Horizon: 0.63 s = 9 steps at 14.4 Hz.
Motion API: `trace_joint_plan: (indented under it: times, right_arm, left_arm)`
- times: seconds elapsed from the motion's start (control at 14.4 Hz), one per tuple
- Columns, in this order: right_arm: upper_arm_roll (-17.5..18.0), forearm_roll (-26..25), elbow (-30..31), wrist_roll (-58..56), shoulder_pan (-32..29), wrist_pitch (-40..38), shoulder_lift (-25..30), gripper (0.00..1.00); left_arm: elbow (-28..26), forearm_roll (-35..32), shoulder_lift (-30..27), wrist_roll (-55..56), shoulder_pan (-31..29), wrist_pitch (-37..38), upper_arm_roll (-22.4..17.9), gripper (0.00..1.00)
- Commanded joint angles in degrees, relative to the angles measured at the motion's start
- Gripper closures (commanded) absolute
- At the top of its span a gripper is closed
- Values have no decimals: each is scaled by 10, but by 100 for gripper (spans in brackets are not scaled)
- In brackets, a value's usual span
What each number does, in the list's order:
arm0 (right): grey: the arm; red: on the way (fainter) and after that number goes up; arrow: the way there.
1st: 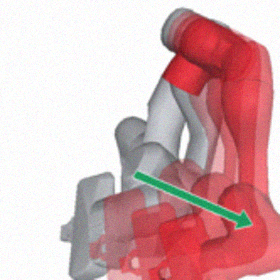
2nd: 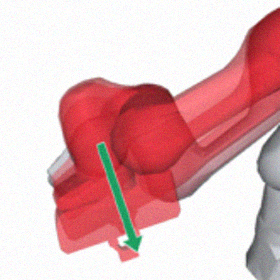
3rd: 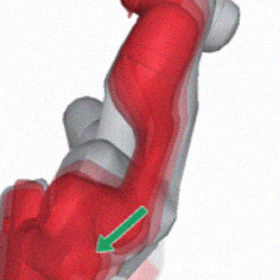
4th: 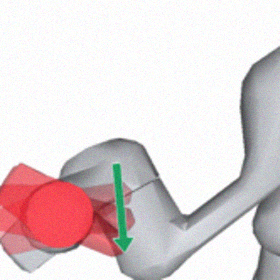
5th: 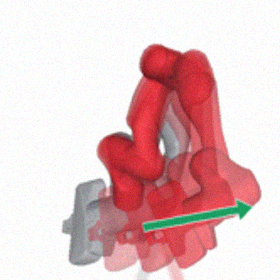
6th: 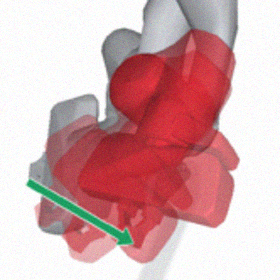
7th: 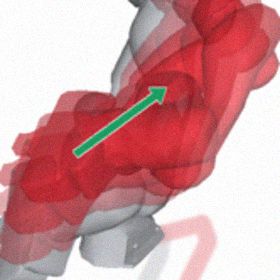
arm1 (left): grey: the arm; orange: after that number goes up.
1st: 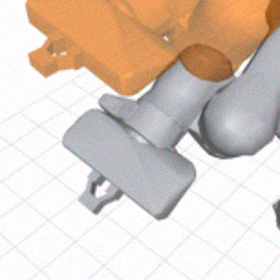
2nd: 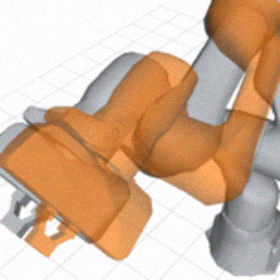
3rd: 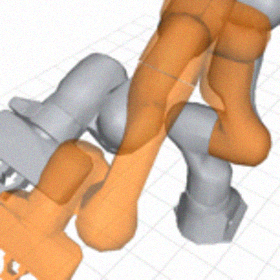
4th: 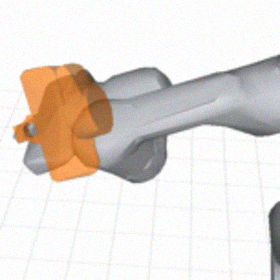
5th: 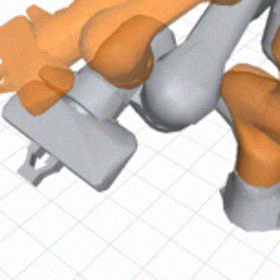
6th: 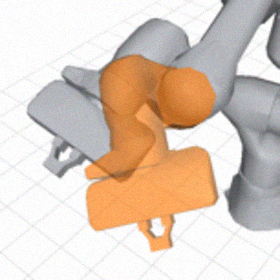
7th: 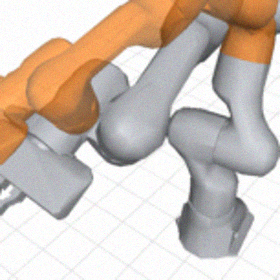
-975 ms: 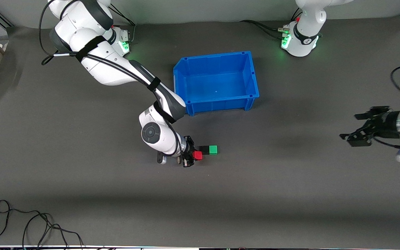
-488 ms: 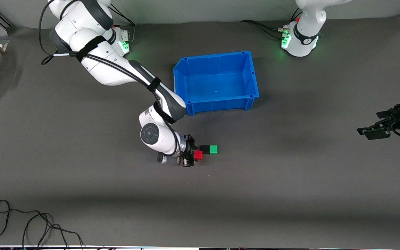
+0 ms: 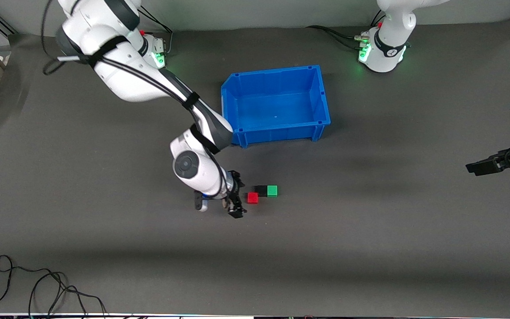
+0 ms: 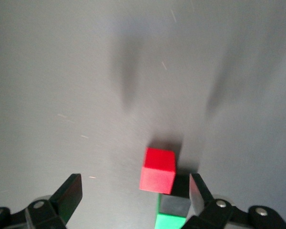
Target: Attach green and red cubes to black cube
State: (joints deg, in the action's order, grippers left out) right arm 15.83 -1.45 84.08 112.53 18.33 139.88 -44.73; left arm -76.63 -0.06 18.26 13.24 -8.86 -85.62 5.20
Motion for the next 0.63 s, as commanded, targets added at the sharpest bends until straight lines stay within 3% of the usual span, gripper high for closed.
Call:
trace_joint_plan:
  times: [0.0, 0.28, 0.56]
  right_arm:
    - [-5, -25, 136, -85, -58, -7, 141, 0]
    - [-5, -26, 228, -303, -134, -18, 243, 0]
    - [-9, -29, 243, -469, -169, -118, 306, 0]
  left_arm:
    - [-6, -14, -35, -61, 9, -12, -2, 0]
    - [-25, -4, -84, -105, 9, -10, -2, 0]
    - [-77, 15, -148, -108, 23, -17, 4, 0]
